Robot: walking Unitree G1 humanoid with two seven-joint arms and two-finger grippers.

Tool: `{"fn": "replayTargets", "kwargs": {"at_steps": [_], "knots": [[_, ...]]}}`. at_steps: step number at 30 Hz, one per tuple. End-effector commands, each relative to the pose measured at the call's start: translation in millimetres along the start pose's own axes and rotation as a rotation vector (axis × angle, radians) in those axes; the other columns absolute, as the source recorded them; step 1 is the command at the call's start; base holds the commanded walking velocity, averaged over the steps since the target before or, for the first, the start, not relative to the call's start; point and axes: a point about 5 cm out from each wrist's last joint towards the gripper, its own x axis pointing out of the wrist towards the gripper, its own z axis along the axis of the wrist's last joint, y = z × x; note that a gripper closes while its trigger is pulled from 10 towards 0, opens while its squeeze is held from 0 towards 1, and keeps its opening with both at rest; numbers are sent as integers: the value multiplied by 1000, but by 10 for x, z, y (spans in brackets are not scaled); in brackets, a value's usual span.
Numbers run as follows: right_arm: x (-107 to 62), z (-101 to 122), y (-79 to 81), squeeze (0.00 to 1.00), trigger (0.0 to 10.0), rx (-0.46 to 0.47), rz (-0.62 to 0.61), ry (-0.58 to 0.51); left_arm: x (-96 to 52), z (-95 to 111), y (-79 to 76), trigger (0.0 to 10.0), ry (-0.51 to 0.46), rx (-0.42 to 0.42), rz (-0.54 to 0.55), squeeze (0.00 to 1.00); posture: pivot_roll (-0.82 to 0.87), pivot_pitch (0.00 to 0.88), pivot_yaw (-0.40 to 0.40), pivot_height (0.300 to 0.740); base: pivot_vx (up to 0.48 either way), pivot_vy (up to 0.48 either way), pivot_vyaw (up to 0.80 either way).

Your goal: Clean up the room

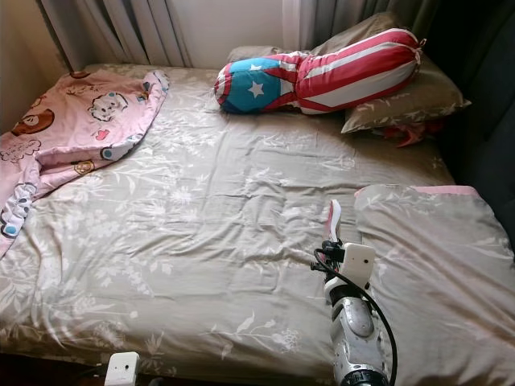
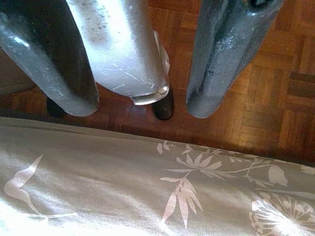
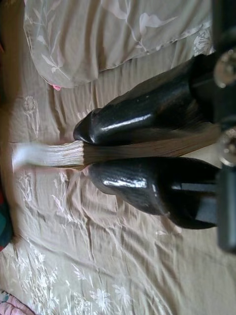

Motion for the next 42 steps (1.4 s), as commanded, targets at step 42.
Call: {"fn": "replayTargets", "kwargs": {"at_steps": [42], "knots": [[20, 1, 13, 0, 10000, -3, -12, 1, -15, -81, -26, 10000, 42, 3, -4, 0, -46, 128, -1, 740, 0, 0, -356]]}}
